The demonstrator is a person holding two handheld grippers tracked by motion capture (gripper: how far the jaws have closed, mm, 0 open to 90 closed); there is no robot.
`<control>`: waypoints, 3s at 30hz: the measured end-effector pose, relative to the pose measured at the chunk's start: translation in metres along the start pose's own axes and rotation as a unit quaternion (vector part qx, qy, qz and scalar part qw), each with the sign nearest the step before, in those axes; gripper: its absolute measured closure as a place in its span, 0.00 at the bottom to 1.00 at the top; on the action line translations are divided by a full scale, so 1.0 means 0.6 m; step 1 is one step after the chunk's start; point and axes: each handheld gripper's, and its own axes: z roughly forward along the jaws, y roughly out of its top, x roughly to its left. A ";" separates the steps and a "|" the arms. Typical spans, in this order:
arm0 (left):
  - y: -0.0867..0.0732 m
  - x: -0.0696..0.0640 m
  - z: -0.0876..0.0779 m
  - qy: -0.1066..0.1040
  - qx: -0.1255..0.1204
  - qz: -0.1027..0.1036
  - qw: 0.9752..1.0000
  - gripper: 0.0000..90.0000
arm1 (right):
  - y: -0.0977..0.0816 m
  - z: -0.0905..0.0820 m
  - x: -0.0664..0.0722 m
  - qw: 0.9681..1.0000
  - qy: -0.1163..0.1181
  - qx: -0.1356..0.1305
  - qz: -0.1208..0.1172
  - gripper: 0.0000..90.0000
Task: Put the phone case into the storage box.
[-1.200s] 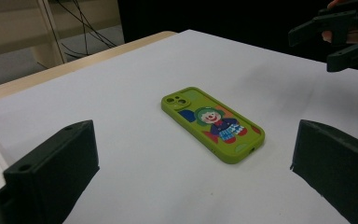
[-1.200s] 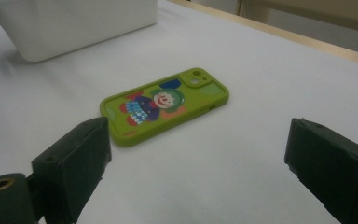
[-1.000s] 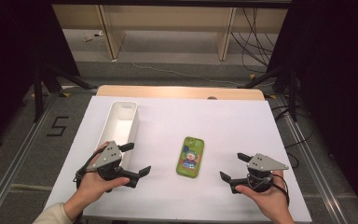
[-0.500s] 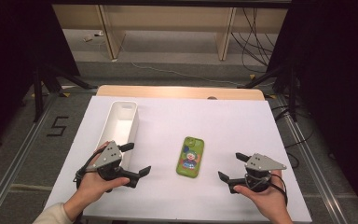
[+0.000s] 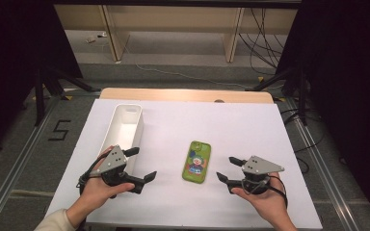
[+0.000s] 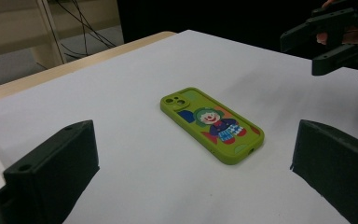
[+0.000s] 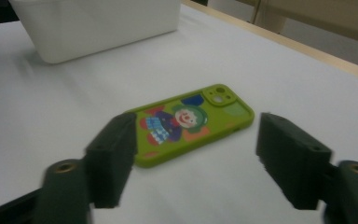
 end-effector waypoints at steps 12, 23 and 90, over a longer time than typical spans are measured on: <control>0.000 0.000 0.000 -0.003 -0.002 -0.003 1.000 0.00 | 0.042 0.111 0.033 0.995 0.055 0.072 -0.042 1.00; -0.001 0.000 -0.001 -0.004 -0.003 -0.004 1.000 0.01 | 0.061 0.203 0.067 0.987 0.074 0.134 -0.049 1.00; -0.002 -0.001 0.000 -0.010 -0.001 -0.007 1.000 0.02 | 0.043 0.183 0.053 0.958 0.101 0.269 -0.029 1.00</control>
